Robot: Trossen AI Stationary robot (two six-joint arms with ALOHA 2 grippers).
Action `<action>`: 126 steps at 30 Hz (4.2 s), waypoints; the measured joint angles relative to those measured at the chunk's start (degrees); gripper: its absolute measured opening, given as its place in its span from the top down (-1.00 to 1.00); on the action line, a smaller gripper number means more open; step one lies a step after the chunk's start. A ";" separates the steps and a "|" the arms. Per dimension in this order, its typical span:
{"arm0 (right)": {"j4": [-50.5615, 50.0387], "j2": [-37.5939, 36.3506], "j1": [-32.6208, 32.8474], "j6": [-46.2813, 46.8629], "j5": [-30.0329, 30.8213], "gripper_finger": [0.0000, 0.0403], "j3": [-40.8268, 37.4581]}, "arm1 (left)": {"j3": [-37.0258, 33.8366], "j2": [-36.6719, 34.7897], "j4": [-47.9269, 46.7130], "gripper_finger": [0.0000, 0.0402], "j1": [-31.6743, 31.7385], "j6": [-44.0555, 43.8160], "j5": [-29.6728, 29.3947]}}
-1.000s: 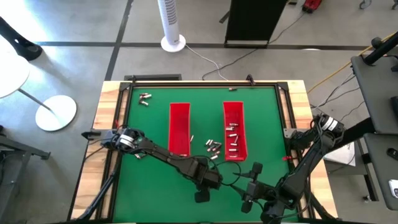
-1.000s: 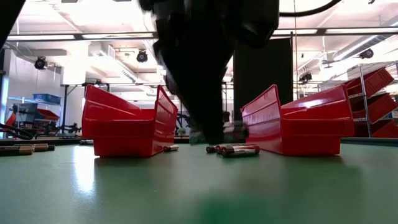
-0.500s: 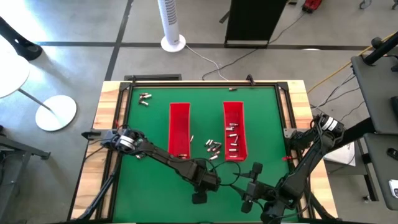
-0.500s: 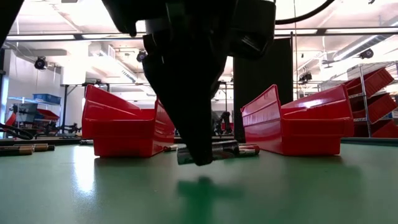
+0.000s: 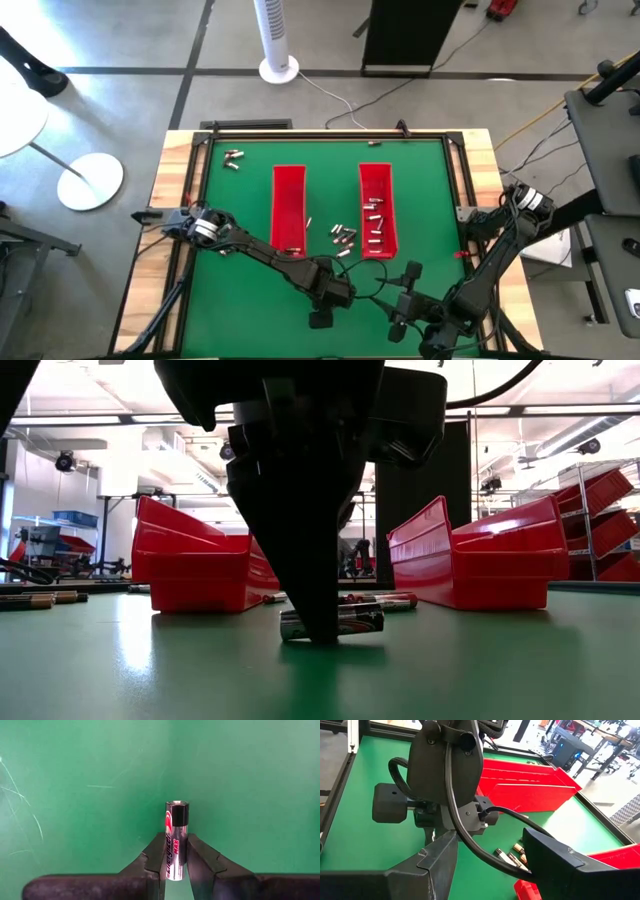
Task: Sort batteries
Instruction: Put the silver battery into the right red bin
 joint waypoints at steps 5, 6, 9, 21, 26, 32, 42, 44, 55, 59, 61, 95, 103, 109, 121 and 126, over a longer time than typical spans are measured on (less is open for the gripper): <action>0.00 -0.01 0.00 0.00 -0.19 -0.07 0.00 | -0.02 0.07 0.10 0.69 0.00 -0.06 -0.04; 0.00 -0.01 0.00 0.00 -0.21 -0.07 0.00 | -0.02 0.07 0.14 0.67 0.00 0.08 -0.02; 0.05 -0.01 0.00 0.00 -0.25 -0.07 0.00 | -0.02 0.07 0.27 0.59 -0.04 0.64 -0.42; 0.19 -0.01 -0.04 -0.22 -0.32 -0.07 0.00 | 0.00 0.00 0.65 0.35 -0.15 1.12 -1.57; -0.03 -0.01 -0.04 -0.22 -0.39 -0.07 -0.02 | 1.20 0.14 -0.10 0.29 -0.15 1.13 -1.65; -0.15 -0.01 -0.06 -0.22 -0.34 -0.07 -0.07 | 2.59 0.33 0.15 0.23 -0.05 1.20 -2.60; 0.00 -0.03 -0.09 -0.20 -0.34 -0.07 -0.07 | 2.67 0.33 -0.47 0.20 -0.07 1.20 -2.02; -0.01 -0.03 -0.09 -0.20 -0.36 -0.07 -0.07 | 2.67 0.33 -0.59 0.20 -0.09 1.23 -1.57; 0.02 -0.03 -0.09 -0.17 -0.34 -0.07 -0.07 | 2.71 0.22 -0.34 -0.13 -0.11 1.36 -1.73; 0.02 -0.03 -0.09 -0.17 -0.34 -0.07 -0.07 | 2.73 0.22 -0.34 -0.22 -0.11 1.36 -1.75; 0.03 -0.03 -0.09 -0.15 -0.34 -0.07 -0.07 | 2.73 0.22 -0.35 -0.24 -0.11 1.36 -1.75; 0.24 -0.03 -0.17 0.07 -0.34 -0.17 -0.07 | 3.35 0.09 -0.99 -0.24 0.15 -0.13 -1.95; 0.22 -0.03 -0.20 0.43 -0.21 -0.20 -0.07 | 7.48 0.09 -3.93 -0.24 0.15 1.87 -1.81; 0.26 -0.03 -0.20 0.44 -0.25 -0.17 -0.16 | 13.95 0.06 -10.94 -0.24 -0.45 5.12 -1.01; -0.01 -0.14 -0.22 4.03 -0.87 -0.21 -2.10 | 11.41 -6.43 -18.81 -0.24 -2.53 7.07 -7.61; 0.10 -0.09 -0.37 6.23 -1.21 -0.17 -2.87 | 4.91 -13.95 -13.84 -0.24 -3.98 6.09 -10.06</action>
